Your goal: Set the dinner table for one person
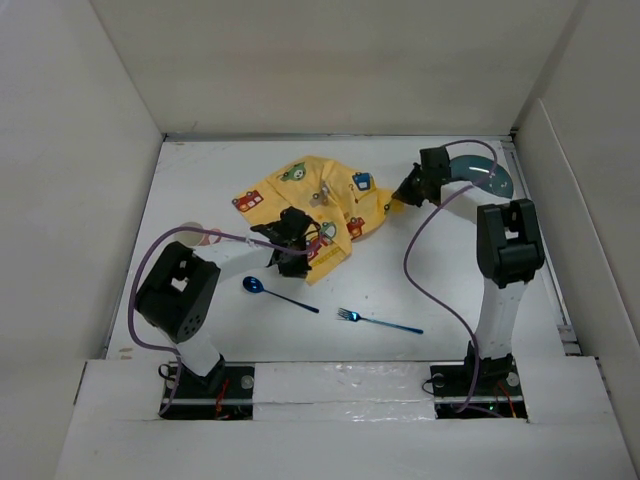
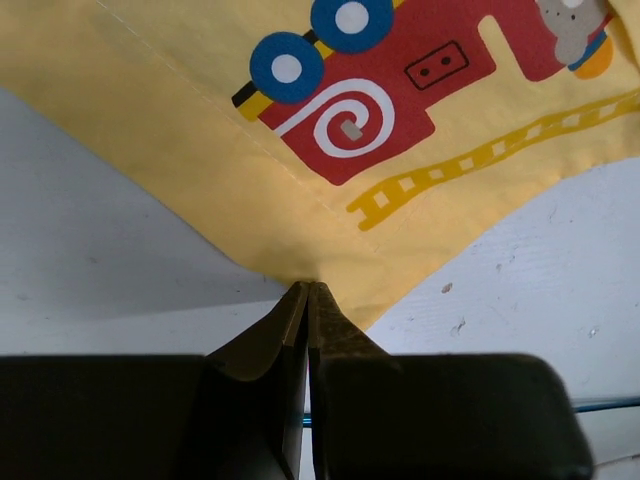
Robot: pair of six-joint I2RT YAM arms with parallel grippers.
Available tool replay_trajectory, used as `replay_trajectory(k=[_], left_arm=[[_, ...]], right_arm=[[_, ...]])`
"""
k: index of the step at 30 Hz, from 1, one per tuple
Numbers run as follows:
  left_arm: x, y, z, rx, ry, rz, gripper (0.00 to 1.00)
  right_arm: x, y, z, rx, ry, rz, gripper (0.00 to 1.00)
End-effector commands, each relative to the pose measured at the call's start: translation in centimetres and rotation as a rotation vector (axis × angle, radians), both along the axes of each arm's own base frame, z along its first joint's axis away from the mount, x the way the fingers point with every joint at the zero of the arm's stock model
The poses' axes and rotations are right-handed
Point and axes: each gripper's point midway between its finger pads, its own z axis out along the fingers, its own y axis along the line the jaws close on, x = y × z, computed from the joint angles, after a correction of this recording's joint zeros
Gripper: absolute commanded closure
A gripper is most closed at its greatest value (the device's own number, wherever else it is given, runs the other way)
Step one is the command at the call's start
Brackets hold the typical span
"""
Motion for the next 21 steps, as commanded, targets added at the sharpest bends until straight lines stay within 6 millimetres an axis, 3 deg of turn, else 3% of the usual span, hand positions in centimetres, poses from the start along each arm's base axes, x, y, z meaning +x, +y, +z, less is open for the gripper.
replay_trajectory(k=[1, 2, 5, 7, 9, 11, 12, 13, 15, 16, 17, 19, 20, 21], left_arm=[[0.8, 1.5, 0.4, 0.082, -0.046, 0.02, 1.0], [1.6, 1.4, 1.5, 0.067, -0.076, 0.03, 1.0], [3.7, 1.9, 4.7, 0.026, -0.161, 0.068, 1.0], [4.2, 2.2, 6.0, 0.016, -0.192, 0.079, 1.0], [4.3, 3.1, 6.3, 0.064, -0.206, 0.09, 1.0], [4.3, 4.7, 6.3, 0.116, -0.215, 0.113, 1.0], [4.5, 5.7, 6.4, 0.124, -0.218, 0.123, 1.0], [3.3, 5.4, 5.8, 0.094, -0.165, 0.068, 1.0], [2.7, 4.9, 5.4, 0.09, -0.138, 0.031, 1.0], [1.9, 4.1, 5.3, 0.079, -0.118, -0.006, 0.87], [0.7, 3.3, 5.1, 0.074, -0.087, -0.041, 0.73], [-1.4, 0.8, 5.1, 0.053, -0.071, -0.113, 0.41], [-2.1, 0.1, 5.1, 0.049, -0.068, -0.132, 0.36], [-2.6, -0.7, 4.9, 0.047, -0.06, -0.147, 0.34]], right_arm=[[1.0, 0.5, 6.1, -0.017, -0.17, 0.029, 1.0], [0.8, 0.2, 7.3, -0.026, -0.194, 0.025, 1.0], [0.1, 0.2, 8.5, -0.051, -0.219, 0.038, 1.0], [-0.6, 0.3, 10.3, -0.067, -0.25, 0.047, 1.0], [-1.5, 0.7, 12.7, -0.103, -0.294, 0.07, 1.0], [-2.6, 0.1, 13.4, -0.189, -0.295, 0.041, 1.0], [-3.6, -0.3, 15.2, -0.252, -0.329, 0.012, 1.0], [-6.2, -1.0, 13.8, -0.324, -0.269, 0.001, 1.0], [-7.1, -1.8, 13.4, -0.371, -0.26, -0.035, 1.0], [-8.7, -1.7, 14.3, -0.382, -0.28, -0.039, 1.0], [-10.2, -2.2, 12.2, -0.408, -0.237, -0.037, 1.0], [-11.6, -2.4, 11.7, -0.41, -0.245, -0.033, 1.0], [-12.5, -2.6, 10.1, -0.418, -0.213, -0.019, 1.0], [-12.9, -2.4, 9.8, -0.399, -0.201, -0.013, 1.0]])
